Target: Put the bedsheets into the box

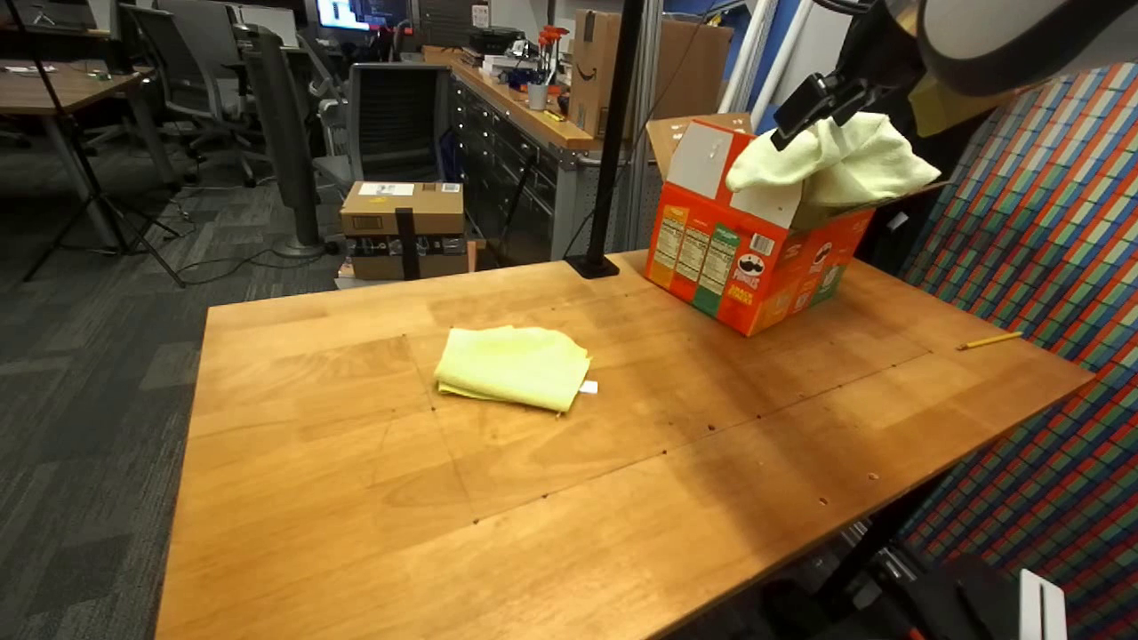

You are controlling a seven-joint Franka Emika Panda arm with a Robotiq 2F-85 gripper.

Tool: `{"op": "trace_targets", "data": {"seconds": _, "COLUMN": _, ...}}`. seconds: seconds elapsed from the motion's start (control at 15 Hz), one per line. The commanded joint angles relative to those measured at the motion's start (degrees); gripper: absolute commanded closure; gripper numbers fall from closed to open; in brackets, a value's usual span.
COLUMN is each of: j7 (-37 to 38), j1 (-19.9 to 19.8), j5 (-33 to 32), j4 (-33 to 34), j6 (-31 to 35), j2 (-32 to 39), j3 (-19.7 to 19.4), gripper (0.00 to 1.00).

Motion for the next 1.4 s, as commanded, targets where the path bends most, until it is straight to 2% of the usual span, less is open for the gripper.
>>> {"op": "trace_targets", "data": {"seconds": 0.0, "j7": -1.93, "j1": 4.26, "j5": 0.64, "j4": 0.14, "j6": 0.6, "j2": 0.06, "j3": -2.04, "gripper": 0.0}}
{"op": "trace_targets", "data": {"seconds": 0.2, "j7": -3.94, "j1": 7.62, "j5": -0.02, "j4": -1.38, "j6": 0.56, "j2": -0.7, "j3": -1.54, "gripper": 0.0}}
{"op": "trace_targets", "data": {"seconds": 0.73, "j7": -18.95, "j1": 26.06, "j5": 7.13, "j4": -8.03, "j6": -1.81, "j2": -2.58, "j3": -6.47, "gripper": 0.0}}
{"op": "trace_targets", "data": {"seconds": 1.0, "j7": -24.14, "j1": 32.91, "j5": 11.87, "j4": -8.26, "j6": -3.75, "j2": -1.05, "j3": -8.07, "gripper": 0.0}}
{"op": "trace_targets", "data": {"seconds": 1.33, "j7": -30.88, "j1": 40.84, "j5": 20.38, "j4": -5.46, "j6": -3.07, "j2": 2.69, "j3": -9.37, "gripper": 0.0}}
